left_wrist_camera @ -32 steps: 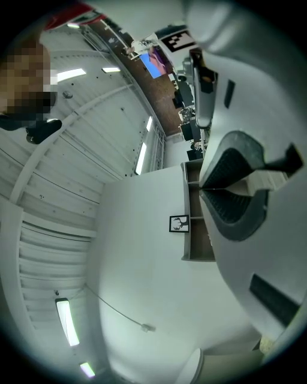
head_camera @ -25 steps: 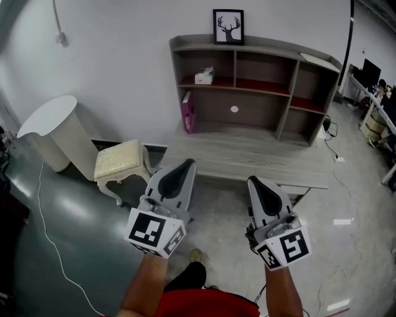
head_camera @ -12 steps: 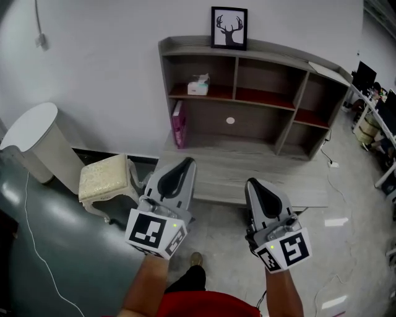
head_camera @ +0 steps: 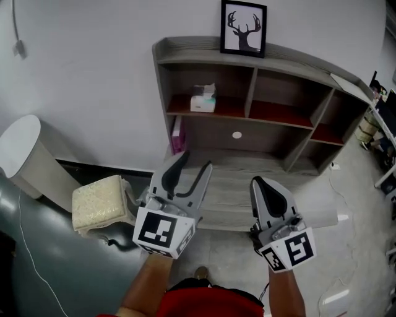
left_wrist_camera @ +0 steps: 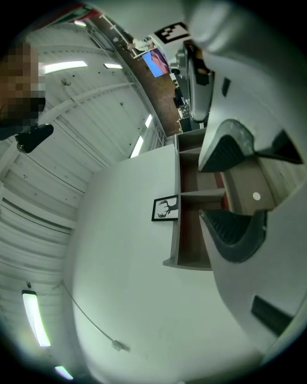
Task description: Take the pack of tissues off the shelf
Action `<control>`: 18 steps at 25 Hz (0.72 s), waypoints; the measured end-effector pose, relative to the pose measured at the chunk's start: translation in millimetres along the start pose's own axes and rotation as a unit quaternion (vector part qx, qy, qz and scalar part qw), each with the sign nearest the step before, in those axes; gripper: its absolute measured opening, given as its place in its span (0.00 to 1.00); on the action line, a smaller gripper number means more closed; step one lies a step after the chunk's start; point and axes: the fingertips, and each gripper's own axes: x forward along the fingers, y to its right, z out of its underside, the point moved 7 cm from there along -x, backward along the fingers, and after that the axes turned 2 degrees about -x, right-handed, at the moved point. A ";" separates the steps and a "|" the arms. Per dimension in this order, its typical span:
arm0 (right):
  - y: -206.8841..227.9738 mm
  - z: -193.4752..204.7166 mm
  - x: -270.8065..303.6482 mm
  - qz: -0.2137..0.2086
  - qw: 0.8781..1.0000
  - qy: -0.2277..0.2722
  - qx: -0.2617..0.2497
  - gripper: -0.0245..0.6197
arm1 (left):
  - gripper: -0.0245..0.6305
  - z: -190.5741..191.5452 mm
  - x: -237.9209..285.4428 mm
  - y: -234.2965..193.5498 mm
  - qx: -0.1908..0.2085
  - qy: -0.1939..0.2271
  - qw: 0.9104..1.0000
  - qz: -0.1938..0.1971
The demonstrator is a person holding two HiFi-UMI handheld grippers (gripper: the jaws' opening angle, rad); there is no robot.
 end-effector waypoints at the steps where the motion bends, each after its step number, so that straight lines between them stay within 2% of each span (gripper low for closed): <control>1: 3.0 3.9 9.2 0.001 1.000 -0.003 0.000 0.05 | 0.31 2.8 8.1 -8.0 -0.001 -0.002 1.000 0.001; 10: 35.6 30.3 65.6 0.006 1.000 -0.015 0.002 0.05 | 0.48 30.2 85.3 -53.9 0.004 -0.029 1.000 0.001; 18: 81.2 43.3 92.9 -0.016 1.000 -0.012 -0.005 0.05 | 0.63 54.9 158.1 -83.0 0.009 -0.074 0.995 -0.069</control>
